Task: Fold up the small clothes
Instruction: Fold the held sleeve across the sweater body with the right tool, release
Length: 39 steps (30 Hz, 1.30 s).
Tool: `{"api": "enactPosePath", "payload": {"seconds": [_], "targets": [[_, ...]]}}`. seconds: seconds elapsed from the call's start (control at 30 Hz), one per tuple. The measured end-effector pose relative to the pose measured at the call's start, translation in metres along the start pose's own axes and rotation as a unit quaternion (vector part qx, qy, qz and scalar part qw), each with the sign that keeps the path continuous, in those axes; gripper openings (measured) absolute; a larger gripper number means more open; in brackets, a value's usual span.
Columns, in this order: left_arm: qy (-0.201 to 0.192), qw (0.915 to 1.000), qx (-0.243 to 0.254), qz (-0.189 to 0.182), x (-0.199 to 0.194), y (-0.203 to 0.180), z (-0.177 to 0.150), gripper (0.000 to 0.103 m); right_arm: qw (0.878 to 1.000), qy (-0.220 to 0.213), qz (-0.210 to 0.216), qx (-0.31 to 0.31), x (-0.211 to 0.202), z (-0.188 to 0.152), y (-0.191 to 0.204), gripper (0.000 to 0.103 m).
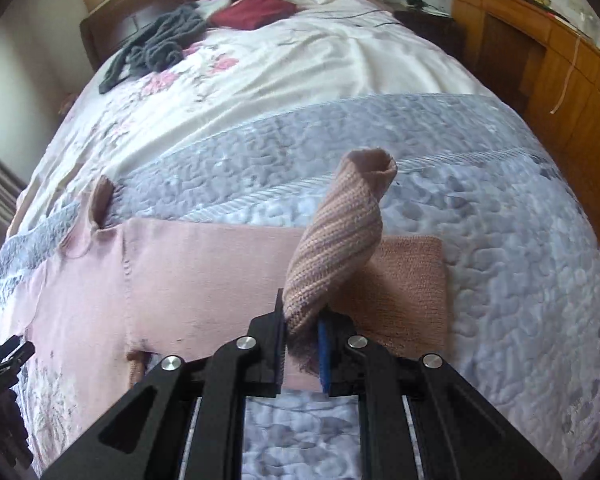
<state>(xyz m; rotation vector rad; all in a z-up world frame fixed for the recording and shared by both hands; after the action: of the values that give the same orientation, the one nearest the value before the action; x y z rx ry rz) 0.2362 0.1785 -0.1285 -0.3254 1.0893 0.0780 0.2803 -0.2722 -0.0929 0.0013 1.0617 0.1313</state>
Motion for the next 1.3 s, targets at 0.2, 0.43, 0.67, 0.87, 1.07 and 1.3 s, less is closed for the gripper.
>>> {"api": "enactPosePath", "payload": {"seconds": [0.2,0.43,0.67,0.87,1.07,1.3], "targets": [[0.007,0.9999,-0.008,-0.012,0.0,0.01,0.002,0.1,0.996,-0.005,0.06,-0.065,0.021,0.016,0.093,0.013],[0.016,0.9996,-0.015,-0.021,0.001,0.016,0.004,0.1,0.988,0.024,0.054,-0.141,0.056,0.009,0.169,0.013],[0.026,0.9989,-0.014,-0.036,0.004,0.009,0.005,0.1,0.982,0.059,0.095,-0.153,0.078,-0.011,0.194,0.026],[0.058,0.9963,-0.011,-0.063,0.019,-0.017,0.002,0.1,0.98,0.044,0.156,-0.113,0.053,-0.025,0.175,0.028],[0.129,0.984,-0.006,-0.122,0.05,-0.072,-0.009,0.099,0.988,0.011,0.14,-0.067,0.012,-0.036,0.12,0.028],[0.223,0.9587,-0.033,-0.174,0.096,-0.126,-0.021,0.068,0.992,0.004,0.11,-0.053,-0.008,-0.057,0.081,0.03]]}}
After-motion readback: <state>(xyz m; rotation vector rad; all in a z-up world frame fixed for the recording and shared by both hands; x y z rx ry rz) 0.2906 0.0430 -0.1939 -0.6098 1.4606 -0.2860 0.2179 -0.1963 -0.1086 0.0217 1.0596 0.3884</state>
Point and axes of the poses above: each gripper's, at about its wrist camera, not at the fingertips, and x roughly the way its jaws point, y to its left, z to its top, the point moved 4 cm from there along x, roughly the way its jaws point, and after that the axes turned 13 degrees about -x, right-handed, at the moved point
